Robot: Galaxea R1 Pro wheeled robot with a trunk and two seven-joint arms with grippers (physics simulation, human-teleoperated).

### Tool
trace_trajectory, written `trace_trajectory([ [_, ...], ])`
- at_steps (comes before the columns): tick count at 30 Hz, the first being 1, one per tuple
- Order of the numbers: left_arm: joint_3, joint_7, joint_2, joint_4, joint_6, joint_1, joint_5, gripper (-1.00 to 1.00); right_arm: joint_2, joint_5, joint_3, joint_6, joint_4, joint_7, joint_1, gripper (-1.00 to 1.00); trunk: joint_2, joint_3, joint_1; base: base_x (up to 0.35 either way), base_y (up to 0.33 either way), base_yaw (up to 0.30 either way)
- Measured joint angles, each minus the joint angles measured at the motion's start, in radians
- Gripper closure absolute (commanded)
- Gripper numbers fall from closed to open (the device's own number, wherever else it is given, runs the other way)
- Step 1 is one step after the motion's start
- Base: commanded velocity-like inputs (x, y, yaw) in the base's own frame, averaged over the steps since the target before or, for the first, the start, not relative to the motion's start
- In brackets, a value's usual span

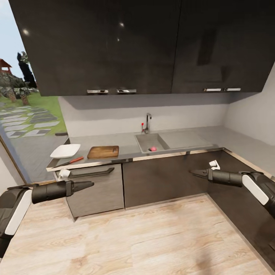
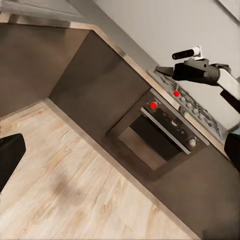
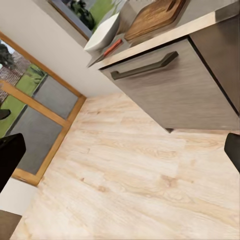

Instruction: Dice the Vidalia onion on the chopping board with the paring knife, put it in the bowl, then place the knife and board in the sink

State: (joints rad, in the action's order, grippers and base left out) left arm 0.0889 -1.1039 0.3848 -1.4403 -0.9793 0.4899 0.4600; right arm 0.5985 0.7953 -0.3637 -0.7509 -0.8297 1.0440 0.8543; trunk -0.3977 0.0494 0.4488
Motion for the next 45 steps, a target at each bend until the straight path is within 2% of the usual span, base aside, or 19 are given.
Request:
trace_trajectory([
  [7,0.001,-0.003,0.000,-0.001,0.002,0.000,-0.001,-1.00,-0.001,-0.005,-0.001,0.010,0.001,0.004,0.000,-1.00,0.000,0.000,0.000,0.318,0.003,0.001],
  [9,0.001,-0.005,0.001,-0.002,0.003,0.000,0.000,-1.00,-0.002,-0.026,-0.001,0.032,0.001,0.004,0.000,-1.00,0.000,0.000,0.000,0.291,0.085,0.096],
  [13,0.002,-0.007,0.002,-0.002,0.002,0.000,0.000,-1.00,-0.004,-0.034,-0.002,0.044,0.001,0.001,0.000,-1.00,0.000,0.000,0.000,0.262,0.175,0.212],
  [15,0.003,-0.008,0.003,-0.002,0.001,0.000,0.001,-1.00,-0.007,-0.048,-0.025,0.047,-0.002,0.001,0.000,-1.00,0.000,0.000,0.000,0.173,0.265,0.270],
  [16,0.004,-0.008,0.004,-0.002,0.000,0.000,0.003,-1.00,-0.009,-0.070,-0.076,0.048,-0.055,-0.001,0.000,-1.00,0.000,0.001,0.000,0.138,0.287,0.278],
  [18,0.004,-0.008,0.004,-0.002,0.000,0.000,0.003,-1.00,-0.008,-0.076,-0.095,0.049,-0.095,-0.003,0.000,-1.00,0.000,0.002,0.000,0.127,0.293,0.279],
  [26,0.004,-0.008,0.005,-0.002,0.000,0.000,0.001,-1.00,-0.007,-0.099,-0.117,0.049,-0.143,-0.006,0.000,-1.00,0.000,0.008,0.000,0.122,0.300,0.274],
  [30,0.005,-0.008,0.006,-0.002,0.000,0.000,-0.002,-1.00,-0.009,-0.135,-0.153,0.050,-0.155,-0.007,-0.001,-1.00,0.000,0.011,0.000,0.144,0.302,0.259],
  [34,0.005,-0.008,0.006,-0.002,-0.002,0.000,-0.004,-1.00,-0.009,-0.153,-0.177,0.050,-0.181,-0.013,0.000,-1.00,0.000,0.015,0.000,0.196,0.285,0.248],
  [36,0.005,-0.008,0.006,-0.002,-0.002,-0.001,-0.005,-1.00,-0.009,-0.173,-0.183,0.048,-0.194,-0.026,0.000,-1.00,0.000,0.017,0.000,0.271,0.216,0.240],
  [39,0.005,-0.008,0.006,-0.002,-0.003,0.000,-0.006,-1.00,-0.010,-0.237,-0.189,0.040,-0.205,-0.043,-0.001,-1.00,0.000,0.020,0.000,0.307,0.152,0.237],
  [42,0.005,-0.008,0.008,-0.002,-0.003,0.000,-0.006,-1.00,-0.011,-0.256,-0.192,0.037,-0.207,-0.046,0.000,-1.00,0.000,0.023,0.000,0.327,0.077,0.224],
  [45,0.005,-0.008,0.011,-0.002,-0.003,0.000,-0.006,-1.00,-0.010,-0.266,-0.212,0.035,-0.208,-0.048,-0.001,-1.00,0.000,0.027,0.000,0.336,0.023,0.195],
])
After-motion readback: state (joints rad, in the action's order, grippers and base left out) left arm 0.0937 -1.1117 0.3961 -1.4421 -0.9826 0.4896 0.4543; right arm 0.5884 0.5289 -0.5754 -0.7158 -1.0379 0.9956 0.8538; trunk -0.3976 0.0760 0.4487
